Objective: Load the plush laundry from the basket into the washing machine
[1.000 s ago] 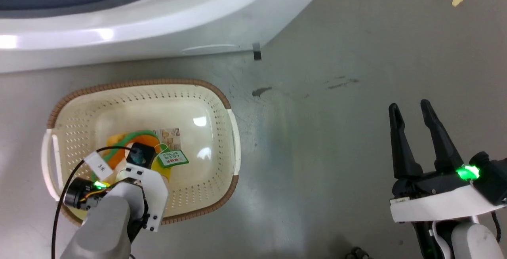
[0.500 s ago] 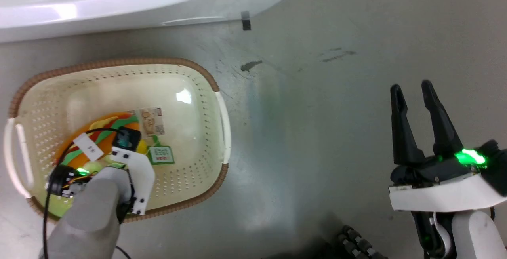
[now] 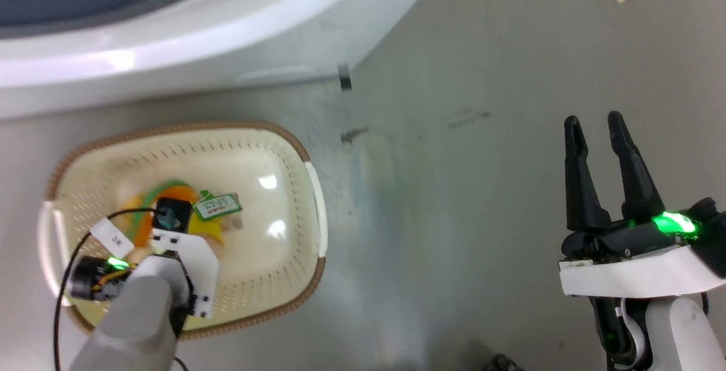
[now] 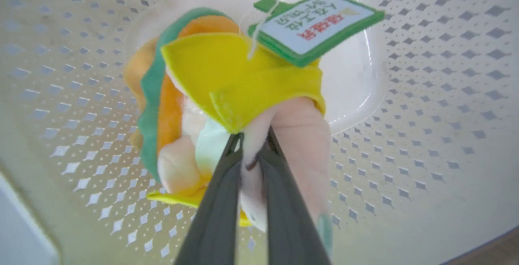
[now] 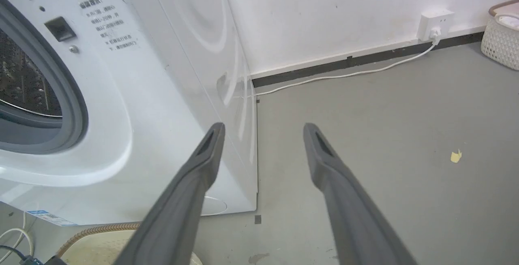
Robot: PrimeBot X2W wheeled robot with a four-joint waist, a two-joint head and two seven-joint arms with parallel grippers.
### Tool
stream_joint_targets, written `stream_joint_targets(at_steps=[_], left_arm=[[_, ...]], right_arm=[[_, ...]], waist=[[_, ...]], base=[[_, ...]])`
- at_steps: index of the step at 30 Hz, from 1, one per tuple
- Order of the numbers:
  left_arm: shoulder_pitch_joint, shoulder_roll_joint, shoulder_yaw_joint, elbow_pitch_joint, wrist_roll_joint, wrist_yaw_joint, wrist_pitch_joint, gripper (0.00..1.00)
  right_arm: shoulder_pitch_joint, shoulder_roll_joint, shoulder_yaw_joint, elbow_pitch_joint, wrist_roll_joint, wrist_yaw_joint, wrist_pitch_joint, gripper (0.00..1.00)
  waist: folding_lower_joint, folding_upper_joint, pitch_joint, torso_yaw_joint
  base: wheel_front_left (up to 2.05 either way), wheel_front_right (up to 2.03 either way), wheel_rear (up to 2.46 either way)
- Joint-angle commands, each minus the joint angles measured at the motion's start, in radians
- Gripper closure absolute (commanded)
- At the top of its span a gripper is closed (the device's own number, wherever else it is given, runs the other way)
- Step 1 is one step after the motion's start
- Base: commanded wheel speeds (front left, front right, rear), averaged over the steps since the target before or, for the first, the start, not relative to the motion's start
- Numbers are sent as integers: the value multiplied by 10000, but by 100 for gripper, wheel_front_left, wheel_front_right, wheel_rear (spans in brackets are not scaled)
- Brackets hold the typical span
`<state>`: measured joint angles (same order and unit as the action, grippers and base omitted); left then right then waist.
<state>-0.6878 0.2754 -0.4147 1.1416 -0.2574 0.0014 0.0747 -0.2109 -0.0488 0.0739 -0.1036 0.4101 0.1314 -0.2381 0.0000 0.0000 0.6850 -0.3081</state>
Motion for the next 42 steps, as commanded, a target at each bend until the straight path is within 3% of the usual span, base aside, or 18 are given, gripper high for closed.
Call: stream_joint_targets(at_steps=[1,8,12,17,18,20,21,22,23,24,33,37,42], left_arm=[[129,-148,-48,248,-197,-66,-270,100],[929,-879,391,508,-1283,-524,-2518,100],[1555,-1204,592,-40,-1653,-899,-3205,100],[2285,-1217,648,-1167,-1695,-1100,-3351,100],[2743,-1155,795,-2198,-1591,-1098,-3358,100],[3007,-1138,887,-2716,-1519,-1048,-3359,100],[3552,-1156,1185,-3818,-1454,-941,-3361,100],[3552,-1156,1185,-3818,-1454,-941,-3361,100],[4020,-1194,1503,-4983,-1287,-742,-3362,100],[4020,-1194,1503,-4983,-1287,-742,-3362,100],[5171,-1565,2800,-9234,-525,-335,-3363,100],[4612,-1402,3179,-9816,-404,-383,-3363,100],[2823,-543,3393,-9768,-71,-500,-2952,100]], right_arm=[[70,-13,-62,53,-38,-7,-117,0],[677,-14,-314,380,-527,-7,-237,0],[1088,-14,-489,536,-810,-7,-237,0],[1529,-14,-650,601,-1021,-7,-237,0],[1745,-14,-720,608,-1101,-7,-237,0],[1846,-14,-756,608,-1131,-7,-237,0],[1997,-14,-758,590,-1187,-7,-237,0],[1997,-14,-758,590,-1187,-7,-237,0],[2060,-14,-730,560,-1235,-7,-237,0],[2060,-14,-730,560,-1235,-7,-237,0],[2135,-14,-607,438,-1344,-7,-237,0],[1936,-14,-470,316,-1330,-7,-237,0],[1445,-14,-286,173,-1195,-7,-237,0]], waist=[[0,0,-947,326],[0,0,-2737,993],[0,0,-3697,1370],[0,0,-4456,1724],[0,0,-4769,1889],[0,0,-4916,1968],[0,0,-5066,2051],[0,0,-5066,2051],[0,0,-5155,2114],[0,0,-5155,2114],[0,0,-5037,2160],[0,0,-4439,2001],[0,0,-3247,1687]], base=[[0,0,0],[0,0,0],[0,0,0],[0,0,0],[0,0,0],[0,0,0],[0,0,0],[0,0,0],[0,0,0],[0,0,0],[0,0,0],[0,0,0],[0,0,0]])
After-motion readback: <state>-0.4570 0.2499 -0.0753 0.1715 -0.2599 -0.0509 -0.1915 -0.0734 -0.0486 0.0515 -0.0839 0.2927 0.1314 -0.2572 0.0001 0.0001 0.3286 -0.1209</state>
